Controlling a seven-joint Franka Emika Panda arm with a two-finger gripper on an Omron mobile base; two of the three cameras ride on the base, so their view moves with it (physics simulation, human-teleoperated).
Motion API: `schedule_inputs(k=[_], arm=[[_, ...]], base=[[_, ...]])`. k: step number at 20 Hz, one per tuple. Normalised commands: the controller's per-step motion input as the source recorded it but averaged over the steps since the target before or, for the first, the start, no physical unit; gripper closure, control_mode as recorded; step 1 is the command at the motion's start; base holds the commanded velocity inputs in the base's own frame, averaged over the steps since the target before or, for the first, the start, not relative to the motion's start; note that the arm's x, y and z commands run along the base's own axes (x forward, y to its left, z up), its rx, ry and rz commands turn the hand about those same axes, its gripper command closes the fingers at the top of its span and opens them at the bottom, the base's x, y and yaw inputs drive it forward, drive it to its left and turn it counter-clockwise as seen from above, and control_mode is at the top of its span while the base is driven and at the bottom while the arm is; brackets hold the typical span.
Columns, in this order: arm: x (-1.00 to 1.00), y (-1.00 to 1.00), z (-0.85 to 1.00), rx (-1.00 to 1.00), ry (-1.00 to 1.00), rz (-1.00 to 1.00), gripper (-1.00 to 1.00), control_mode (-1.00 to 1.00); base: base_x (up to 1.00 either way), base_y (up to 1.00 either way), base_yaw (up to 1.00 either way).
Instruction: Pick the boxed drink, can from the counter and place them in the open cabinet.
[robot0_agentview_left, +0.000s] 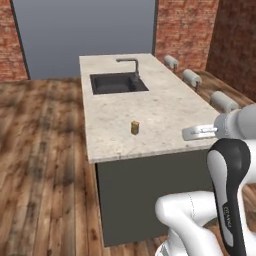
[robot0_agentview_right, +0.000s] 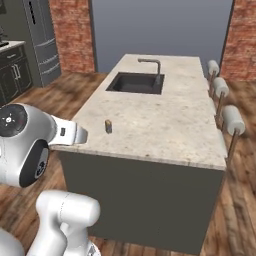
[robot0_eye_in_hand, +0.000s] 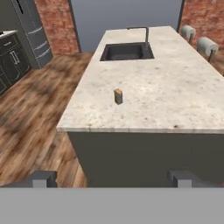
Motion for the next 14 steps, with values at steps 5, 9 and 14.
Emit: schedule_inputs(k=[5, 9, 14], arm=[[0.0, 0.0, 0.0, 0.0, 0.0, 0.0, -1.0, 1.0], [0.0, 0.0, 0.0, 0.0, 0.0, 0.0, -1.0, 1.0], [0.0, 0.0, 0.0, 0.0, 0.0, 0.0, -1.0, 1.0]], base=[[0.77, 0.16, -0.04], [0.59, 0.06, 0.0], [0.52, 0.03, 0.0]])
